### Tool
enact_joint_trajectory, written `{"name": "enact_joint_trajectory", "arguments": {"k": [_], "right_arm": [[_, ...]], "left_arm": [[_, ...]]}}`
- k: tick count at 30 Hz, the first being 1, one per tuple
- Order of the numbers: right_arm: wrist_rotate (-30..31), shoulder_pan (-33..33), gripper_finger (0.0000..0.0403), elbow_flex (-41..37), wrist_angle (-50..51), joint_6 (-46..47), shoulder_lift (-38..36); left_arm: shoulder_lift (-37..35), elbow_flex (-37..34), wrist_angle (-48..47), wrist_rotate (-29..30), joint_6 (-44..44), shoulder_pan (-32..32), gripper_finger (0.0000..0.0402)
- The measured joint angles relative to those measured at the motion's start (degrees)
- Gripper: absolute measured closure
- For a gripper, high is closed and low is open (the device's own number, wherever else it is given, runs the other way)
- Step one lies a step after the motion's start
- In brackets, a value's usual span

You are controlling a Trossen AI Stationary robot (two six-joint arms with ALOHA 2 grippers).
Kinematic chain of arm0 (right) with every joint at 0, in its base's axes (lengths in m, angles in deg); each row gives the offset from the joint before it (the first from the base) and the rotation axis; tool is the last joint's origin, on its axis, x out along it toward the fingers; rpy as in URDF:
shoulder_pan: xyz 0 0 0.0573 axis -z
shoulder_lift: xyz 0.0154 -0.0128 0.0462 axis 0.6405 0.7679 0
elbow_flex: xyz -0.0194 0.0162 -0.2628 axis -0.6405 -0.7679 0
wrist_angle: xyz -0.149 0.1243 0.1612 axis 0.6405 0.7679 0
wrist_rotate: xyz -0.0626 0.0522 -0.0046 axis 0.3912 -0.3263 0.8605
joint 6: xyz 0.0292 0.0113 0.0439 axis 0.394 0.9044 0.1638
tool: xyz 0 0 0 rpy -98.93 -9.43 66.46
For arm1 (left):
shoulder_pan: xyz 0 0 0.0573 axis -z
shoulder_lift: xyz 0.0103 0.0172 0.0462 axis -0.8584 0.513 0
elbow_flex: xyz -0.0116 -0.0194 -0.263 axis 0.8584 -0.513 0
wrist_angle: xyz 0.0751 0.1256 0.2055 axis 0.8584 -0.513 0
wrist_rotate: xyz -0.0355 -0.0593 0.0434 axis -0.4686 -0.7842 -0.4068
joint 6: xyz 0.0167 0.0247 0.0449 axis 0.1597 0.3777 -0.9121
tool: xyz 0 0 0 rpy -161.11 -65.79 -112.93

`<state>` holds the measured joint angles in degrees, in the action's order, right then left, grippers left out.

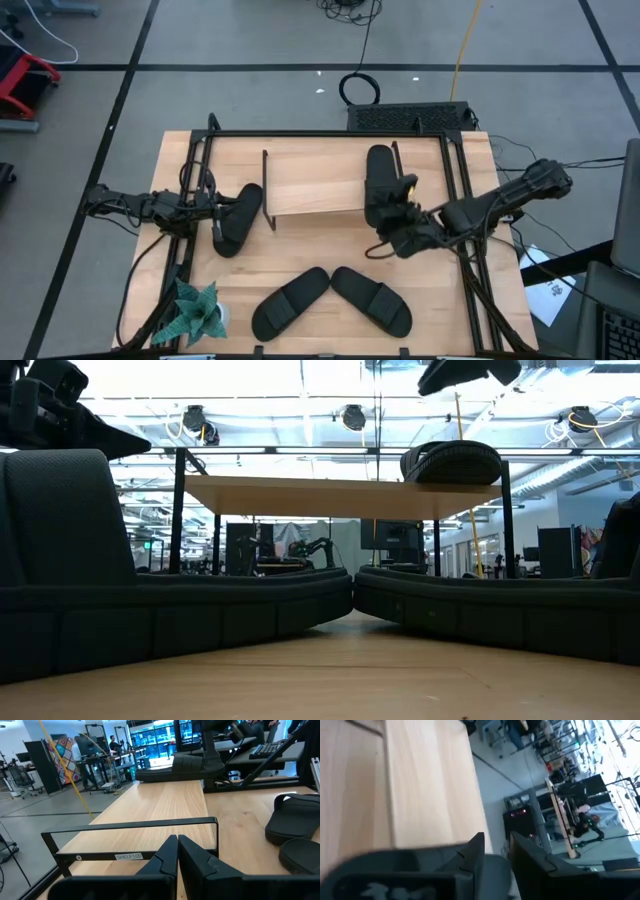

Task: Pick and place slides into the shelf
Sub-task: Put the top right black slide on the shelf

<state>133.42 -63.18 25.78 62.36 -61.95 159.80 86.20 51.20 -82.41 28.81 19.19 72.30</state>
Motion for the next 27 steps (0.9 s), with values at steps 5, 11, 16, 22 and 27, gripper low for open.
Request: {"name": "enact_joint_trajectory", "arguments": {"k": [5,11,16,22,27], "right_arm": [[12.94,-2.09,0.0319,-7.53,-9.6,-4.38,-0.01],[3.82,-2.82,0.0257,-9.02,-9.77,1.93,-0.28],[0.49,-2.54,0.0183,-9.02,-9.02,7.92,-0.28],[0.53,-2.21,0.0141,-9.02,-7.67,11.48,-0.17],[0.54,-2.21,0.0144,-9.0,-4.88,16.43,-0.17]], "left_arm": [[-0.01,0.0,0.0,0.0,0.82,0.0,0.0382],[0.0,0.0,0.0,0.0,1.13,0.0,0.0382],[-0.02,0.0,0.0,0.0,0.63,0.01,0.0382],[-0.01,0.0,0.0,0.0,0.69,-0.01,0.0382],[0.0,0.01,-0.02,0.0,0.71,0.0,0.0382]]}}
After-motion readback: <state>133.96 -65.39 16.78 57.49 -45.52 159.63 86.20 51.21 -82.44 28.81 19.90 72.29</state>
